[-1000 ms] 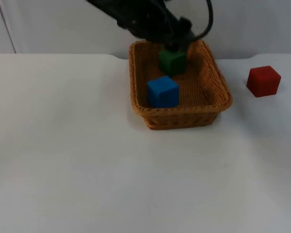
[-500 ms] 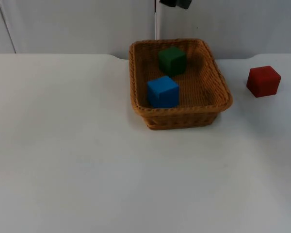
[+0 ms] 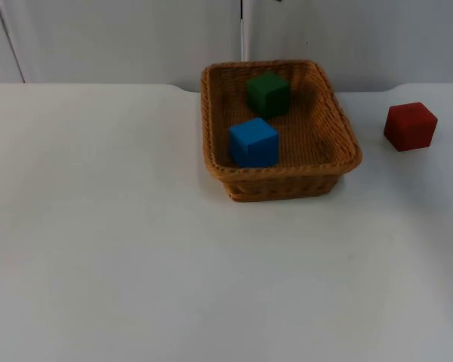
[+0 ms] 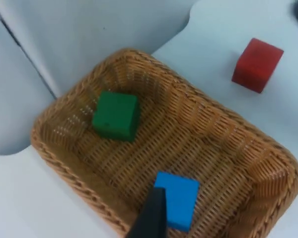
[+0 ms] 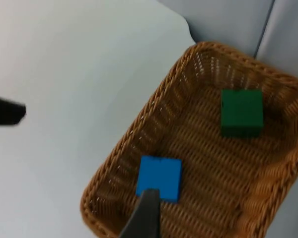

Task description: Pick up one cube with each hand and place exactly two cubes into the same basket, leaving the remaining cube outside.

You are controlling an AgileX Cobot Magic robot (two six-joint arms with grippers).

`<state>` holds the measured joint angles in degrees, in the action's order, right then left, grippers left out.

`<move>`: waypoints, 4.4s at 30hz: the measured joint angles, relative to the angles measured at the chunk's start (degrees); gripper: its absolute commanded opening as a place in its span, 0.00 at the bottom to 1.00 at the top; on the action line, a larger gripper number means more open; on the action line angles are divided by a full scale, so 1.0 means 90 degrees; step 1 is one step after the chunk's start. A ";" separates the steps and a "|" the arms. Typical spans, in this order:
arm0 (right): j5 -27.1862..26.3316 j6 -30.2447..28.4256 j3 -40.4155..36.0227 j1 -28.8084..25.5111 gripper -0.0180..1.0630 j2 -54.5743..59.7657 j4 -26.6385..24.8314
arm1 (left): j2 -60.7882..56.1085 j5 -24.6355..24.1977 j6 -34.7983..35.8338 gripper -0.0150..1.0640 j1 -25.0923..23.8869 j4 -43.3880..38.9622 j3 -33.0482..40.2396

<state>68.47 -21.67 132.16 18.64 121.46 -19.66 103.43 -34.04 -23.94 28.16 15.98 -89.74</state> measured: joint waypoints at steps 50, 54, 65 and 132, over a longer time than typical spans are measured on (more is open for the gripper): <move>-0.2446 -0.0168 -0.7105 0.0000 0.76 -0.7322 0.0000 | -0.3278 -0.1069 -0.0028 0.77 -0.0108 0.0754 0.1664; -0.2476 -0.0168 -0.7438 0.0000 0.76 -0.7680 0.0000 | -0.3546 -0.1281 -0.0070 0.77 -0.0108 0.0786 0.1678; -0.2541 0.0045 -0.8720 0.0000 0.76 -0.9280 -0.0009 | -0.4922 -0.0559 -0.0139 0.77 -0.0108 0.0995 0.3242; 0.0090 0.1572 -1.0509 0.0000 0.76 -1.3479 0.1159 | -1.1465 -0.3275 0.2539 0.77 -0.0108 -0.1713 0.6597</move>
<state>69.28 -7.52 37.58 18.64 0.15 -9.23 0.24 -63.51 -1.10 27.19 0.57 -30.37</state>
